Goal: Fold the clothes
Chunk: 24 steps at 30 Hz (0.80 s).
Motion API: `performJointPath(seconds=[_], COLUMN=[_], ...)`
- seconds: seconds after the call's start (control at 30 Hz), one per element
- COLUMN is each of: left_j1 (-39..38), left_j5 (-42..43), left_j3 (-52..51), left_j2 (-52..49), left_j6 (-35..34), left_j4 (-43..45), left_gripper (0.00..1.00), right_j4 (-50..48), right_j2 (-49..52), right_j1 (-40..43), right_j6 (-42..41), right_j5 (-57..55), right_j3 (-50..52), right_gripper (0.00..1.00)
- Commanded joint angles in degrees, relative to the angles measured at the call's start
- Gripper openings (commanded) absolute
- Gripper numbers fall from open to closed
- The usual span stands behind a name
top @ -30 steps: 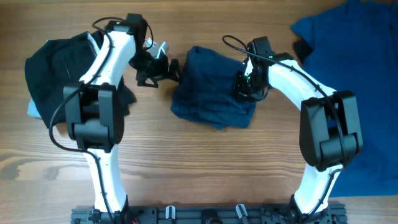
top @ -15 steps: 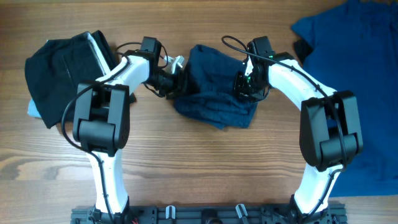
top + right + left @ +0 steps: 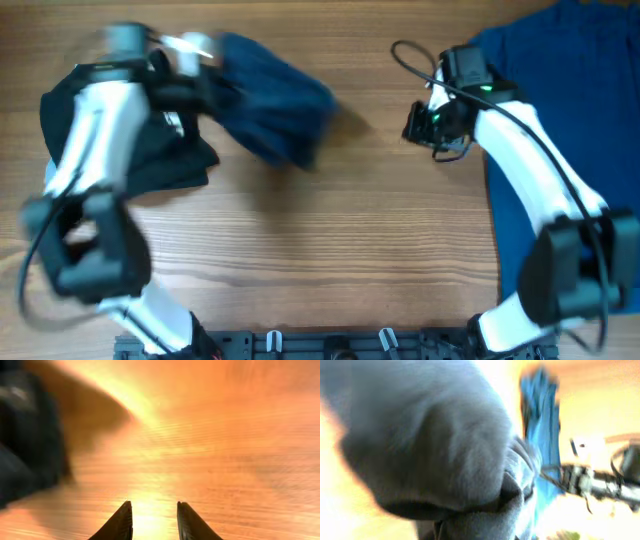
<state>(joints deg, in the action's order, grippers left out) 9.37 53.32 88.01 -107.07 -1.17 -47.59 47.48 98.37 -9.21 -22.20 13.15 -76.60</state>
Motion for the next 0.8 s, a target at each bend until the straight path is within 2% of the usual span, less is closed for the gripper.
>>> performJointPath(seconds=[0.0,0.07,0.17,0.23,0.3,0.33,0.37,0.4,0.5,0.6,0.7,0.77], left_j1=[9.9,14.9,19.3,21.2,22.4,23.1,24.0,25.4,28.9,30.6,29.6,25.7], left_j5=[-2.2,-8.9,-16.2,-19.5,-28.2,-33.1,-36.1,-38.4,-35.3,-23.1,-17.3,-16.6], left_j3=[1.1,1.1,1.1,1.0,1.0,1.0,1.1,1.1,1.7,5.4,9.2,9.1], left_j2=[5.3,4.6,2.4,0.4,-0.3,-0.3,-0.1,0.0,0.6,3.5,8.7,12.2], left_j6=[9.2,13.4,16.0,15.9,12.3,8.3,5.0,1.3,-2.4,-2.1,1.0,5.5], left_j4=[-3.7,-6.5,-8.0,-8.3,-9.4,-8.9,-8.2,-7.5,-7.7,-9.7,-11.7,-12.9], left_gripper=[0.04,0.04,0.04,0.17,0.07,0.09,0.23,0.45,1.0,1.0,1.0,1.0], right_j4=[-2.3,-3.0,-3.1,-3.1,-2.5,-2.2,-1.9,-1.6,-1.1,-1.4,-1.6,-2.1], right_j2=[-7.4,-9.3,-10.8,-11.1,-11.2,-11.2,-11.2,-11.2,-11.2,-11.2,-11.2,-11.2], right_j1=[-0.3,-0.3,-0.3,-0.3,-0.3,-0.3,-0.3,-0.3,-0.3,-0.3,-0.3,-0.3], right_j6=[-1.4,-2.4,-2.4,-2.4,-2.4,-2.3,-2.3,-1.9,-1.8,-1.8,-1.8,-1.9], right_j5=[-1.1,-1.1,-1.1,-1.1,-1.0,-0.6,-0.7,-0.7,-0.7,-0.7,-0.7,-0.7], right_j3=[-0.3,-0.3,-0.3,-0.3,-0.3,-0.3,-0.3,-0.3,-0.3,-0.3,-0.3,-0.3], right_gripper=[0.31,0.31,0.31,0.31,0.31,0.31,0.31,0.31,0.31,0.32,0.34,0.35])
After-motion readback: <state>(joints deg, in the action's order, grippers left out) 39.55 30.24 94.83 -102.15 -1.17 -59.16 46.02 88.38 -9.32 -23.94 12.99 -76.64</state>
